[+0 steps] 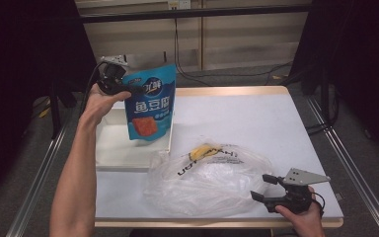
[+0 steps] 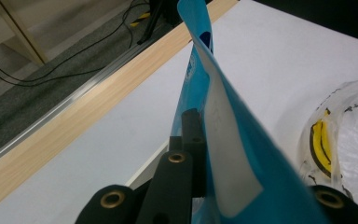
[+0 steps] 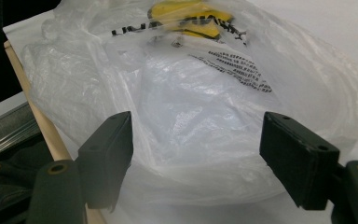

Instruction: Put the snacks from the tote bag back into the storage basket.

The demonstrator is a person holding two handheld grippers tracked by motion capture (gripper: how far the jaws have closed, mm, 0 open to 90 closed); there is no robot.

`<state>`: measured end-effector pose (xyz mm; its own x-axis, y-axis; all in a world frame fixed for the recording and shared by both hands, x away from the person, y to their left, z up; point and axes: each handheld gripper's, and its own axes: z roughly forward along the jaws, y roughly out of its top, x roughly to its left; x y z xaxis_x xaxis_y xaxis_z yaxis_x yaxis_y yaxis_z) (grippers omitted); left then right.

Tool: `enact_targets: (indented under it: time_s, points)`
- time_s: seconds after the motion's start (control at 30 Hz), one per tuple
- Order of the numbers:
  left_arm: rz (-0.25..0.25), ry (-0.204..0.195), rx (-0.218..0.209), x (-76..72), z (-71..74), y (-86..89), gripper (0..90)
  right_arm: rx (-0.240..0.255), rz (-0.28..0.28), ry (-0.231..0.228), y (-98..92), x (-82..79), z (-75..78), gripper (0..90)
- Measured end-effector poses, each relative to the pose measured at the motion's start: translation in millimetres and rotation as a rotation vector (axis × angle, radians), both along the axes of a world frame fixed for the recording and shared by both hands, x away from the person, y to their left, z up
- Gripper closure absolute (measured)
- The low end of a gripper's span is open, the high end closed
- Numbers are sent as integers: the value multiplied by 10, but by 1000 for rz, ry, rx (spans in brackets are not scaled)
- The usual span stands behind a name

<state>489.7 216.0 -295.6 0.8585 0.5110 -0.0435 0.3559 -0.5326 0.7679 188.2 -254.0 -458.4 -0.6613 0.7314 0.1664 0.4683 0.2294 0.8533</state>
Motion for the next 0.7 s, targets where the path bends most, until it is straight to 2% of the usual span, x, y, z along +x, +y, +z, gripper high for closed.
enact_targets:
  time_s: [0.23, 0.43, 0.5, 0.6, 0.67, 0.7]
  points:
    - [23, -13, 30, 40, -3, 5, 900, -3, 5, 7, 12, 3, -4, 248]
    - [60, -42, 113, 56, -19, 20, 880, -5, 7, 9, 1, 4, -8, 247]
    - [64, -42, 108, 63, -25, 13, 875, -5, 6, 3, 4, 0, -4, 247]
    - [75, -57, 135, 84, -13, -27, 890, -10, 9, 6, 10, 5, -6, 247]
    - [62, -74, 163, 100, 0, -44, 879, -13, 5, 1, 9, 8, -1, 247]
    - [70, -72, 151, 102, -4, -45, 863, -12, 4, 2, 4, 4, 4, 247]
